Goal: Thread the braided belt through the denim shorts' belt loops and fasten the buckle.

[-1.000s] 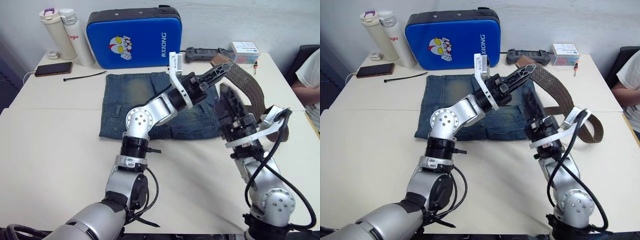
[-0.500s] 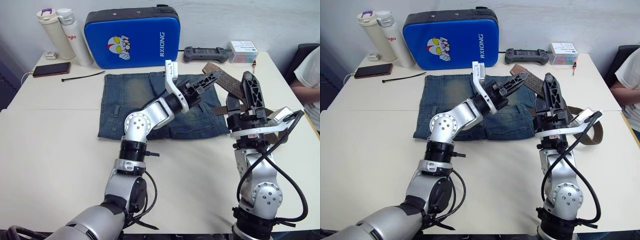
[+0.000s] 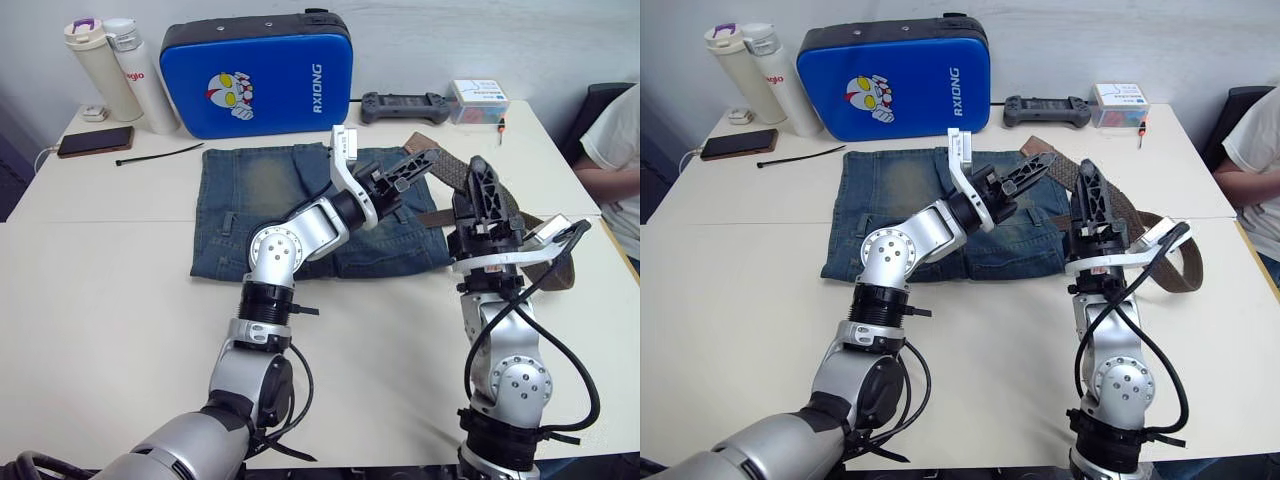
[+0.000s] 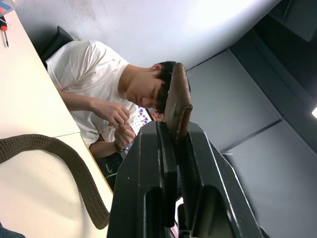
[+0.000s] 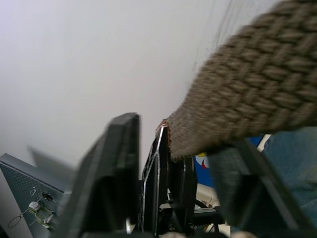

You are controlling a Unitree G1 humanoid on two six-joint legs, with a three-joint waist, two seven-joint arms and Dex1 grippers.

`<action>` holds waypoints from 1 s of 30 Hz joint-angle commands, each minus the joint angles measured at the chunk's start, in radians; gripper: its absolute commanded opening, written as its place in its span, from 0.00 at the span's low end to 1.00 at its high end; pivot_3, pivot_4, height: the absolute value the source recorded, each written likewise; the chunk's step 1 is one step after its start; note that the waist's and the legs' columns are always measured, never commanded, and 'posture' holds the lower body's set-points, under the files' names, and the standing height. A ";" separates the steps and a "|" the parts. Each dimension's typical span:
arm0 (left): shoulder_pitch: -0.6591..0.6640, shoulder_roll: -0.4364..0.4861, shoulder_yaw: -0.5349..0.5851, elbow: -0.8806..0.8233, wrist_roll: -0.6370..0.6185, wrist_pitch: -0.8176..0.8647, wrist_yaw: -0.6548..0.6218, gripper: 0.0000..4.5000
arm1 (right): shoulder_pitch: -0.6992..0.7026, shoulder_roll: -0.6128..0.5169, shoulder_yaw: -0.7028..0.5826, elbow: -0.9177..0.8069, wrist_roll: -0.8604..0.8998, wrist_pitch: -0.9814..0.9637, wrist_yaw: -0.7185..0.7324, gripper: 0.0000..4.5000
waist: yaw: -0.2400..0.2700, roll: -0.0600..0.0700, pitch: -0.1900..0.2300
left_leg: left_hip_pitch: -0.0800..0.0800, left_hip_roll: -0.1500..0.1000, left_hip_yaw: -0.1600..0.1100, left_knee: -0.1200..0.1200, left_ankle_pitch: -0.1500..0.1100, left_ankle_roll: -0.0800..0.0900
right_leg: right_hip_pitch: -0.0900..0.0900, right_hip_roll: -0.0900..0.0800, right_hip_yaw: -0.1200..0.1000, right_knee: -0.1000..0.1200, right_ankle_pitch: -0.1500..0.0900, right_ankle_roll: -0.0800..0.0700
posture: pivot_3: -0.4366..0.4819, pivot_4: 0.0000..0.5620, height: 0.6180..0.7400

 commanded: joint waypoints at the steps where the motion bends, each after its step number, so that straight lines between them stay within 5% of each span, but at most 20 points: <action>1: 0.040 -0.079 0.000 -0.032 -0.016 0.002 -0.009 0.00 | -0.028 -0.032 -0.032 -0.029 -0.012 -0.009 0.034 0.04 | 0.000 0.000 0.000 | -0.001 0.000 0.000 0.000 0.000 0.000 | -0.001 0.000 0.000 0.001 0.000 0.000 | 0.48 0.27 1.00; 6: 0.050 -0.023 -0.055 -0.059 0.043 -0.009 -0.085 0.00 | -0.051 -0.120 -0.091 -0.005 0.009 0.013 0.040 0.02 | 0.000 0.000 0.000 | -0.003 0.000 0.000 0.001 0.001 0.000 | -0.003 0.000 0.000 0.001 0.000 0.000 | 0.48 0.27 1.00; 11: 0.070 0.136 -0.110 -0.095 0.189 -0.072 -0.205 0.47 | -0.064 -0.285 -0.176 0.027 0.019 0.061 0.034 0.00 | 0.000 0.002 -0.001 | -0.003 -0.001 0.001 0.000 0.001 0.001 | -0.003 -0.001 0.001 0.001 0.000 0.000 | 0.48 0.27 1.00; 15: 0.102 0.319 -0.295 -0.180 0.364 -0.122 -0.423 0.85 | -0.061 -0.412 -0.214 0.049 0.022 0.132 0.059 0.00 | -0.003 0.003 -0.001 | -0.003 -0.001 0.002 -0.002 0.002 -0.001 | -0.005 0.000 0.002 0.003 0.000 -0.001 | 0.48 0.27 1.00; 17: 0.134 0.472 -0.511 -0.257 0.569 -0.279 -0.607 0.98 | -0.064 -0.532 -0.242 0.064 0.025 0.206 0.045 0.00 | -0.001 0.004 0.000 | -0.003 0.000 0.001 -0.002 0.002 -0.001 | -0.005 0.000 0.001 0.002 -0.001 -0.002 | 0.48 0.27 1.00; 22: 0.146 0.546 -0.666 -0.282 0.741 -0.442 -0.763 0.98 | -0.032 -0.714 -0.250 0.042 0.008 0.332 0.059 0.00 | 0.012 0.009 -0.001 | -0.004 -0.001 0.001 -0.002 0.003 0.002 | -0.003 -0.002 0.000 -0.002 -0.001 -0.002 | 0.48 0.27 1.00; 30: 0.092 0.401 -0.659 0.035 0.907 -0.617 -0.723 0.98 | 0.043 -0.701 -0.281 -0.059 0.004 0.330 0.005 0.00 | 0.020 0.008 -0.001 | -0.007 -0.001 0.001 0.000 0.001 0.007 | -0.004 -0.001 0.000 0.001 0.000 -0.002 | 0.48 0.27 1.00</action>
